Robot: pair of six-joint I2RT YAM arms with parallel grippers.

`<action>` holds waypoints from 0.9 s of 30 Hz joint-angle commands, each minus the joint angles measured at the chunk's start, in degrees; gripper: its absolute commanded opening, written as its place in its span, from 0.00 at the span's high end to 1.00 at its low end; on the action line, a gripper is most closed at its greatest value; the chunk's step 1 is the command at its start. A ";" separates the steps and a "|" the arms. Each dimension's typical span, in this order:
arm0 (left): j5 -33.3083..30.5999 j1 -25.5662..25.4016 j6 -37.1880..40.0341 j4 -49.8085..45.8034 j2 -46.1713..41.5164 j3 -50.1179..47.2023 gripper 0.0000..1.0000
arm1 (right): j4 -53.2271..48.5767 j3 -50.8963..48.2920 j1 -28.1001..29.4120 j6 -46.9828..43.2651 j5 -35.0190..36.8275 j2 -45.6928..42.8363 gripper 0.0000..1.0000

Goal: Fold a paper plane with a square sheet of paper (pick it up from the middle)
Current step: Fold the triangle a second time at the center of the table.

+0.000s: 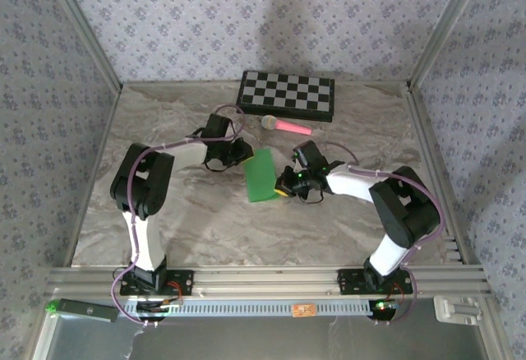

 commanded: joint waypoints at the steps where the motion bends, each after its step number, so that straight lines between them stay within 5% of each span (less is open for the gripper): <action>1: 0.97 0.01 0.99 -2.08 1.27 0.34 0.85 | -2.46 3.23 0.42 -2.57 -0.03 0.78 1.00; 27: 2.36 -0.06 1.31 -4.62 3.04 0.55 0.88 | -4.22 15.32 2.66 -3.76 0.11 10.39 1.00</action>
